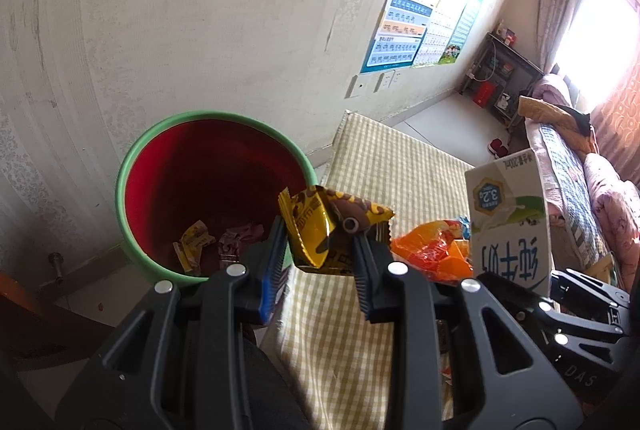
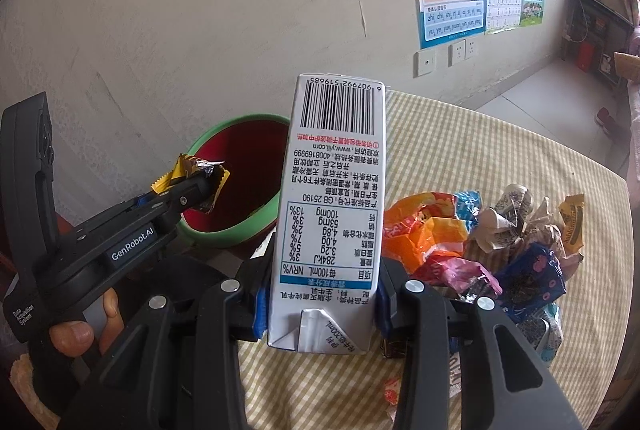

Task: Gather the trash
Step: 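Move the left tool's wrapper over the red bucket while the right tool holds the carton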

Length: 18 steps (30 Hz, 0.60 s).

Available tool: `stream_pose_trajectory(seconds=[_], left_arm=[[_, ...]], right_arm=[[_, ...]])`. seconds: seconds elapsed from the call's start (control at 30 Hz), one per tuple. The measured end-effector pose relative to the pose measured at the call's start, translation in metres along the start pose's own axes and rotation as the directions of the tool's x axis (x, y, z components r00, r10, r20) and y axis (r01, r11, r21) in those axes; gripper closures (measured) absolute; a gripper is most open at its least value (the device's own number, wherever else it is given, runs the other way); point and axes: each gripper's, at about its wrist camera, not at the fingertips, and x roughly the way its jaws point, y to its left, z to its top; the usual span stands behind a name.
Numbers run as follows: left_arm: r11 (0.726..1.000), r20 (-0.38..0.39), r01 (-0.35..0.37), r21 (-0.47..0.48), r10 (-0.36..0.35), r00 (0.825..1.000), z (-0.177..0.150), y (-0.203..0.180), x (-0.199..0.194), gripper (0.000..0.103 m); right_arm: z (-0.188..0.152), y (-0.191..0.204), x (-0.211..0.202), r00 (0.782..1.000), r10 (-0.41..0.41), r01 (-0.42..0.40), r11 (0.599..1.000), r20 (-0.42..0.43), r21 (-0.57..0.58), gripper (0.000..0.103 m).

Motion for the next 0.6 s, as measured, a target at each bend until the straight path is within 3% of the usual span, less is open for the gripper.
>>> stream_pose_trajectory(seconds=[0.6], left_arm=[[0.996, 0.018, -0.073, -0.061, 0.074, 0.997, 0.013, 0.033, 0.006, 0.073]], right_arm=[[0.017, 0.017, 0.029, 0.999, 0.024, -0.025, 0.999, -0.029, -0.04, 0.065]])
